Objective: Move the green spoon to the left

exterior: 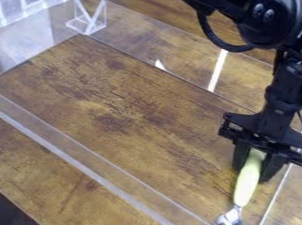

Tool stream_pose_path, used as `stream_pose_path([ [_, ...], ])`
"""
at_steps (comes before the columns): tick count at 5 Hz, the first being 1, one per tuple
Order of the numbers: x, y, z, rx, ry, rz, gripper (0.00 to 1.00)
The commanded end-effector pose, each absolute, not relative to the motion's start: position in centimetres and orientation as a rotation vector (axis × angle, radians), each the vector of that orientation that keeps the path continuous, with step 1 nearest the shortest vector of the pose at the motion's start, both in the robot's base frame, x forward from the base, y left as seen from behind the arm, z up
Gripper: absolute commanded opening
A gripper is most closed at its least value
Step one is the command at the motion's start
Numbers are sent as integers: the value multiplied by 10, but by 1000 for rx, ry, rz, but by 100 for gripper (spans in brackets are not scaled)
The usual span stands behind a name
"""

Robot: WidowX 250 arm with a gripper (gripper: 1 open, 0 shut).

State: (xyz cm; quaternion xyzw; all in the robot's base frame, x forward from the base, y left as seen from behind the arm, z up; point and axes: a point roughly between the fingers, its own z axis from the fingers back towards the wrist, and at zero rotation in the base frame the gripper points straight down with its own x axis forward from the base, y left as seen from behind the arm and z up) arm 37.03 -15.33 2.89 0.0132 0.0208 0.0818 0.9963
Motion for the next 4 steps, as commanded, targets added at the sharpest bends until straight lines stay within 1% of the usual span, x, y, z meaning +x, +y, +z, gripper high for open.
stream_pose_path([
  [1, 371, -161, 42, 9, 36, 95, 0],
  [3, 358, -160, 41, 2, 77, 29, 0],
  [4, 359, -157, 42, 2, 96, 18, 0],
])
